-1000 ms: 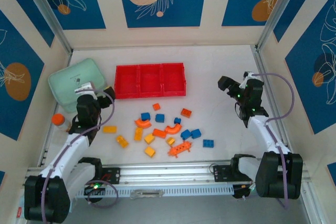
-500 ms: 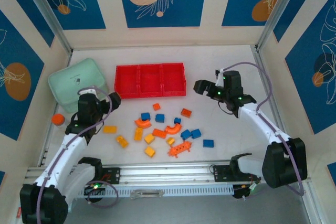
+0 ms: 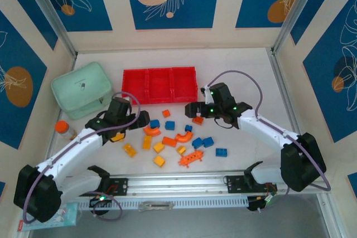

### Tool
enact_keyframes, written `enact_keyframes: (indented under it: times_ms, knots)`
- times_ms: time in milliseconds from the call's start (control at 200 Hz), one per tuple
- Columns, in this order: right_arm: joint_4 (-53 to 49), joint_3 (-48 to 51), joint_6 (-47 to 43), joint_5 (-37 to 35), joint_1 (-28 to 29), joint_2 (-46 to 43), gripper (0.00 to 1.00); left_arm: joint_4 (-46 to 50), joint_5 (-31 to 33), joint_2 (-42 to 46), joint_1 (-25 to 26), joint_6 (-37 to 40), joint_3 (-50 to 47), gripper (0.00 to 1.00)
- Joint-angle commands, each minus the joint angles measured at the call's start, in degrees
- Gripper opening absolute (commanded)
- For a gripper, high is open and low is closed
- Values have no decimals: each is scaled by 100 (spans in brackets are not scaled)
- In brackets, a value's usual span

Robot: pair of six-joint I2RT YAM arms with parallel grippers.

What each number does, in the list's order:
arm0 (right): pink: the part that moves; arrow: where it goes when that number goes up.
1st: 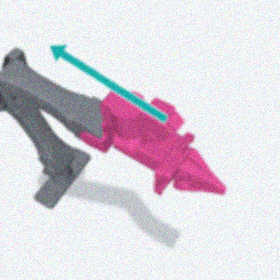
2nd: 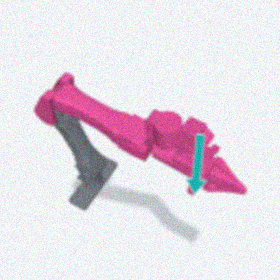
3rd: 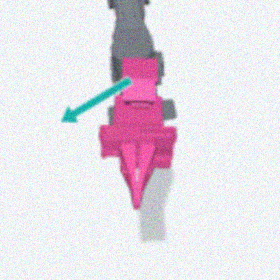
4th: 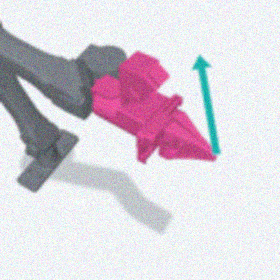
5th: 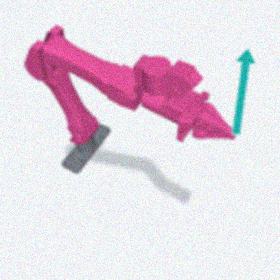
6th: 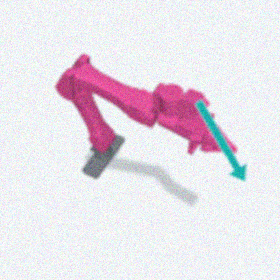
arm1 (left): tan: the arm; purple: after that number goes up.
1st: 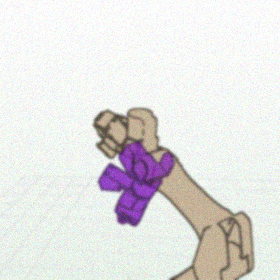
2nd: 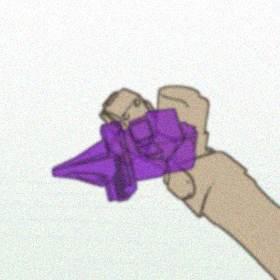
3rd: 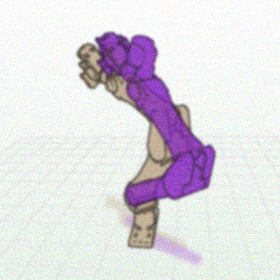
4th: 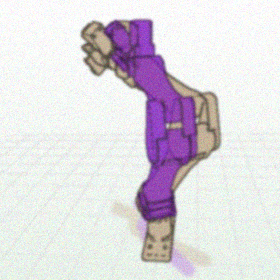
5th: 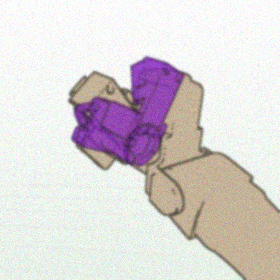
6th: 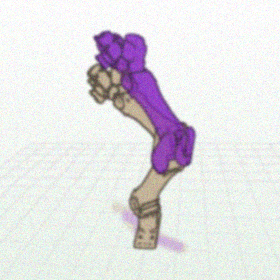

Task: Sort the legos into containers by color
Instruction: Pick up the lego from the center of the table.

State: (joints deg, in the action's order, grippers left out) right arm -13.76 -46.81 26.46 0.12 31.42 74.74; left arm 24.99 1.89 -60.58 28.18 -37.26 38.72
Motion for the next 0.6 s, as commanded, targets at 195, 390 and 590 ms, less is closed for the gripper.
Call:
enact_keyframes:
  times_ms: [195,390,590]
  knots:
    - [82,-57,-173,-337,916,146,99,367,183,-985,407,-11,655,87]
    - [259,-126,-65,-460,1205,349,99,442,317,-1794,668,167,1140,77]
    - [241,-266,-79,-587,1323,454,99,446,417,-2513,831,292,1577,71]
